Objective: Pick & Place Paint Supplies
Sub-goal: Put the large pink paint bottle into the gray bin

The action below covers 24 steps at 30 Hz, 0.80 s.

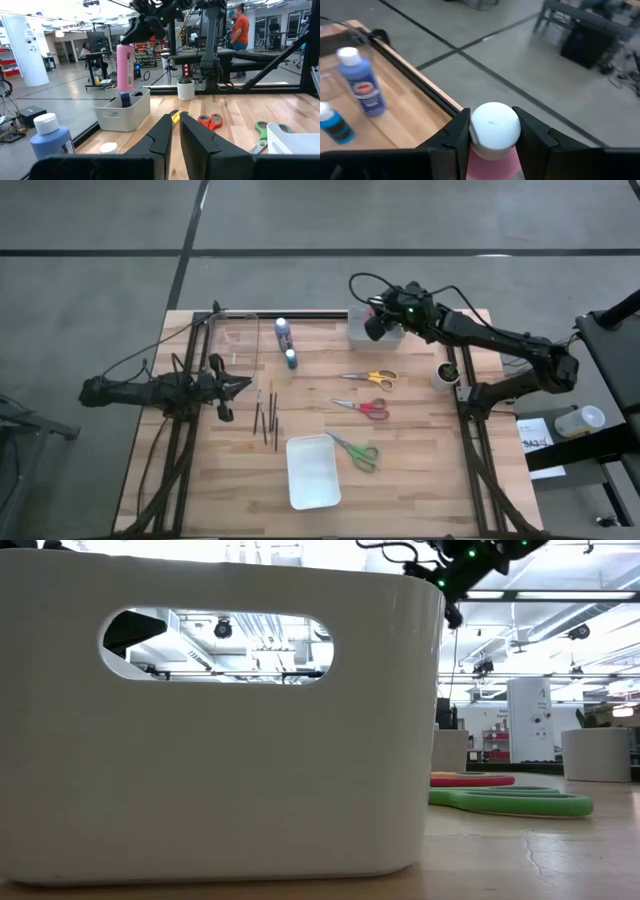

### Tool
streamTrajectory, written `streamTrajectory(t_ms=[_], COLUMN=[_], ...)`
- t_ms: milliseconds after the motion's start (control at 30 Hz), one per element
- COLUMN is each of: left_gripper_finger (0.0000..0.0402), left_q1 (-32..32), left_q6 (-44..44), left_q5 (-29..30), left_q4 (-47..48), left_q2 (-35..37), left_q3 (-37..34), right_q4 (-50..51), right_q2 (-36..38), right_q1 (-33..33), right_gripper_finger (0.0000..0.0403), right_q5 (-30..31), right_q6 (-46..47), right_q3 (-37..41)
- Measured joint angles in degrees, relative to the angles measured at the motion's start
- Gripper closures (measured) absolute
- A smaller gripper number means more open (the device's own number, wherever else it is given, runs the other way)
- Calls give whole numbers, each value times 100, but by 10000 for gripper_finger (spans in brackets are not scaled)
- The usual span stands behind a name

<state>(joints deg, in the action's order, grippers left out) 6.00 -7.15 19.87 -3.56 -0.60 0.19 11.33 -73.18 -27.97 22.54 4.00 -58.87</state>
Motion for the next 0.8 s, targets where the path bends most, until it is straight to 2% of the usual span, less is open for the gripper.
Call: streamTrajectory(t_ms=[367,800], left_gripper_finger=[354,354], left_q1=[0,1], left_q6=[-1,-1], left_q5=[-1,0], left_q4=[-1,0], left_q2=[0,0], left_q3=[0,0], right_q4=[124,327], right_q2=[102,102], right_q1=[-555,-909], right_gripper_finger=[288,288], right_q5=[15,5], right_q6=[408,953], right_q3=[415,804])
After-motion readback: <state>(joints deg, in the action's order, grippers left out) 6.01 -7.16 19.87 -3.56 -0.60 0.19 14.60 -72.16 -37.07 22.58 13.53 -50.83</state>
